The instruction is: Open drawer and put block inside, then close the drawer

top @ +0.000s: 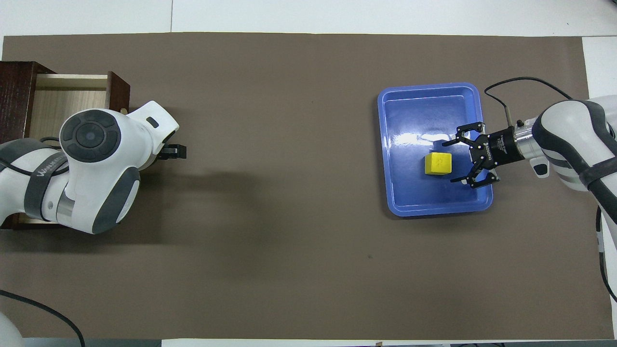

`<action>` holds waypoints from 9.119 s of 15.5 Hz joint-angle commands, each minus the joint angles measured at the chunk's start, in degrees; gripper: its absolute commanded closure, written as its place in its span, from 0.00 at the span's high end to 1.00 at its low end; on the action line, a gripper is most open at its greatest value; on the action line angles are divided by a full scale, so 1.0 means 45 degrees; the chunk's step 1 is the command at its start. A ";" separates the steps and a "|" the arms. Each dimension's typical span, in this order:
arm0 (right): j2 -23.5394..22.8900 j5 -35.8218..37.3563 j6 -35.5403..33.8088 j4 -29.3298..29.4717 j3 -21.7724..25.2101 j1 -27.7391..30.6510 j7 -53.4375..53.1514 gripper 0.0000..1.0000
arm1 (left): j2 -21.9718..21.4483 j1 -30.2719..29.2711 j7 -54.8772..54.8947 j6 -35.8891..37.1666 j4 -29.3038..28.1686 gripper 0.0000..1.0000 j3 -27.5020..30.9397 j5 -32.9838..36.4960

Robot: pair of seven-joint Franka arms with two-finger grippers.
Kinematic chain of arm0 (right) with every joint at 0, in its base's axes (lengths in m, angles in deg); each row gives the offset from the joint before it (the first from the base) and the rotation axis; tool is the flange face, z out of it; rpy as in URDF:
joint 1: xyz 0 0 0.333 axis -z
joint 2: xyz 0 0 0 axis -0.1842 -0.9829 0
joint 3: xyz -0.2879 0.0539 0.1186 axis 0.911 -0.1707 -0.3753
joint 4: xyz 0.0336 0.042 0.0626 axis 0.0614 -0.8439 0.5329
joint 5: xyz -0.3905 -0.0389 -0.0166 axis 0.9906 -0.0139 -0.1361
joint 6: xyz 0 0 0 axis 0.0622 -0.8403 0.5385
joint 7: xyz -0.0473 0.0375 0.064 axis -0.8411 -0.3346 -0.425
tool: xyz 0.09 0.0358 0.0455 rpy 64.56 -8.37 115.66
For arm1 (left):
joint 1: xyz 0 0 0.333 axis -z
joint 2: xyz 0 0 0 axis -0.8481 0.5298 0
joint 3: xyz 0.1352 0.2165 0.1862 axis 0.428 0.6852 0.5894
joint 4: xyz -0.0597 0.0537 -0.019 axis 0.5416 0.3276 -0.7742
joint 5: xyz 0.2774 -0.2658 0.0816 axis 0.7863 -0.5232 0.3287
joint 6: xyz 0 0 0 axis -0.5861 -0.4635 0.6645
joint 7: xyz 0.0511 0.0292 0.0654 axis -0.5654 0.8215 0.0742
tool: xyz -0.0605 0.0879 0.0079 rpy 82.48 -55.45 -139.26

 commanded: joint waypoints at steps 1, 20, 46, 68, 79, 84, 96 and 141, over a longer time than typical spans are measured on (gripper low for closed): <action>0.0107 -0.0257 0.0330 -0.0284 -0.0041 -0.0032 -0.0143 1.00 | 0.0153 0.0562 -0.0431 0.0449 0.0330 1.00 0.0076 -0.0479; 0.0088 -0.0530 0.0701 -0.0128 -0.0041 -0.0285 -0.0123 0.00 | -0.0315 0.2301 -0.9386 0.7107 0.6090 1.00 -0.1113 -0.4345; 0.0302 -0.1720 0.2049 0.4111 -0.0236 -0.6380 -0.6274 0.00 | 0.3727 0.3179 -2.3030 0.2383 0.7655 1.00 -0.1193 -0.5050; 0.0302 -0.1702 0.1951 0.4149 -0.0236 -0.6399 -0.6686 0.00 | 0.3473 0.3590 -2.4261 0.1347 0.6794 0.00 -0.1154 -0.4990; 0.0302 -0.1742 0.1873 0.4189 -0.0197 -0.6262 -0.6939 1.00 | 0.2967 0.3007 -2.3211 0.2768 0.6989 0.00 -0.1018 -0.4971; 0.0867 -0.0108 0.0959 0.4189 -0.0041 -0.5230 -0.6298 1.00 | 0.1503 0.0452 -1.9385 0.5601 0.7166 0.00 -0.1037 -0.5030; 0.3054 0.6145 -0.3985 0.4189 -0.0021 -0.2202 0.5705 1.00 | -0.0471 -0.5490 -1.2622 0.3541 0.2760 0.00 -0.0940 -0.5010; 0.4990 0.9255 -0.4944 0.3896 0.2244 -0.3254 1.3412 1.00 | -0.1465 -0.3774 -0.8570 0.4819 0.2614 1.00 -0.1350 -0.2290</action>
